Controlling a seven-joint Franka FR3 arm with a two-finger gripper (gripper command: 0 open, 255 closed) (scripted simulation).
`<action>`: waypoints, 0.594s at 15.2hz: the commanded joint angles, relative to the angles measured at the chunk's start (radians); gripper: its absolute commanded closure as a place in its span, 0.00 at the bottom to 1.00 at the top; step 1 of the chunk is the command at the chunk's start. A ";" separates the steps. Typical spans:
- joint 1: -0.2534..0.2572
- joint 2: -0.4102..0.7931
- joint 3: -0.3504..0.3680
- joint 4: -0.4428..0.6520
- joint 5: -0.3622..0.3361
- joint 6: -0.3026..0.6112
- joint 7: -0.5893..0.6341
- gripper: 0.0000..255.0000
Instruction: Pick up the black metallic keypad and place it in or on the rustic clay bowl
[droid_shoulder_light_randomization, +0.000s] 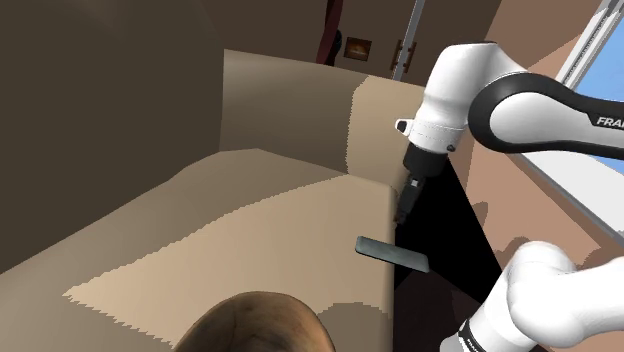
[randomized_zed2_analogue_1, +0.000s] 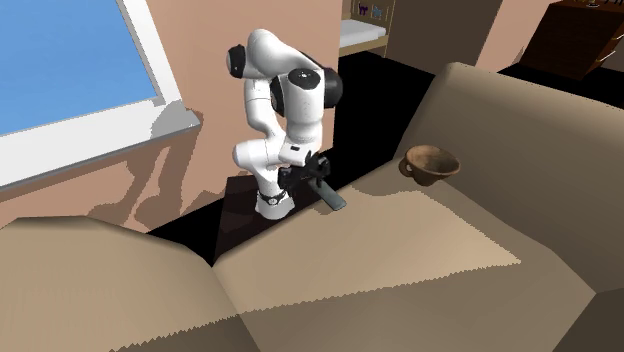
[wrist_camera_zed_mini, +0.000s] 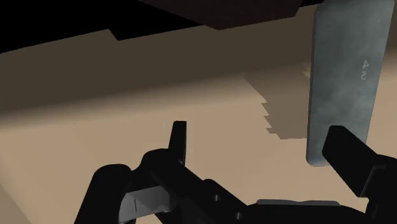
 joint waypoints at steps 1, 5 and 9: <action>0.030 0.003 0.044 -0.006 0.034 -0.002 0.028 0.00; 0.085 0.022 0.124 -0.005 0.095 -0.005 0.076 0.00; 0.093 0.017 0.137 -0.048 0.107 0.032 0.077 0.00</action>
